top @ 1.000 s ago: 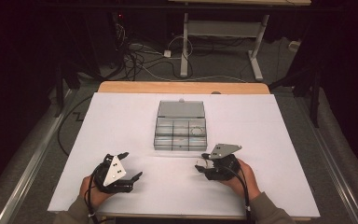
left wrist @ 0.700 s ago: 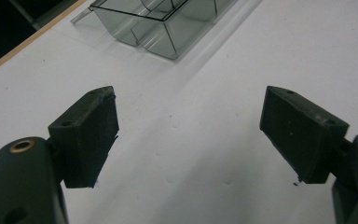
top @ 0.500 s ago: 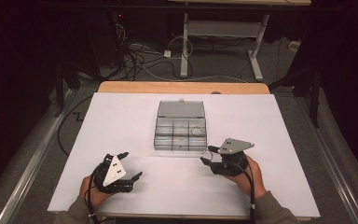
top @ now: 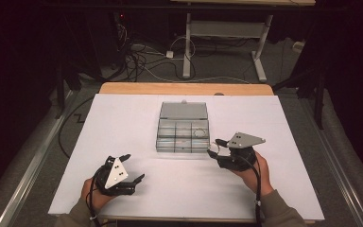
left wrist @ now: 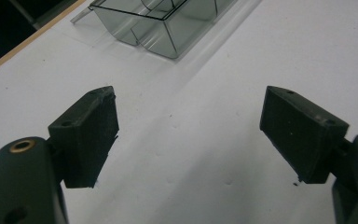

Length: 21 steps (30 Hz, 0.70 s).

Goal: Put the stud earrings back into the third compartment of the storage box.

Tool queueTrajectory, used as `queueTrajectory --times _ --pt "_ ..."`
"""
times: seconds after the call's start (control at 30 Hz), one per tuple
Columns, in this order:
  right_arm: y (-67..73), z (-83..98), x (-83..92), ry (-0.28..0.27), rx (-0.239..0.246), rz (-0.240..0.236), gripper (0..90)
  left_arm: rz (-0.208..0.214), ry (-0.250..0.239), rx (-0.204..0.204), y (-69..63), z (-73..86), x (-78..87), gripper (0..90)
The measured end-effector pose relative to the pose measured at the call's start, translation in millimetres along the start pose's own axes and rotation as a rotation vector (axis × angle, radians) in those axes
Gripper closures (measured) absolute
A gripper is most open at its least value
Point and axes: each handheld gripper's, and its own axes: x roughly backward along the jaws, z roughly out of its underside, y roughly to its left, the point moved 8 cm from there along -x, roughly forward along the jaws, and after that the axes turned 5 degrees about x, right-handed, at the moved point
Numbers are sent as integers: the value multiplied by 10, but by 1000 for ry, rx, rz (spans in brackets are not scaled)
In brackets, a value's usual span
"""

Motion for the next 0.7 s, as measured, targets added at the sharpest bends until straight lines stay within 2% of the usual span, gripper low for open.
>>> queueTrajectory --times 0.33,0.7 --pt "-213 -147 -151 -5 -10 30 497 5 -10 1 -3 -3 8 180" --pt "-359 -276 -391 36 0 59 497 5 -14 1 4 -6 19 180"
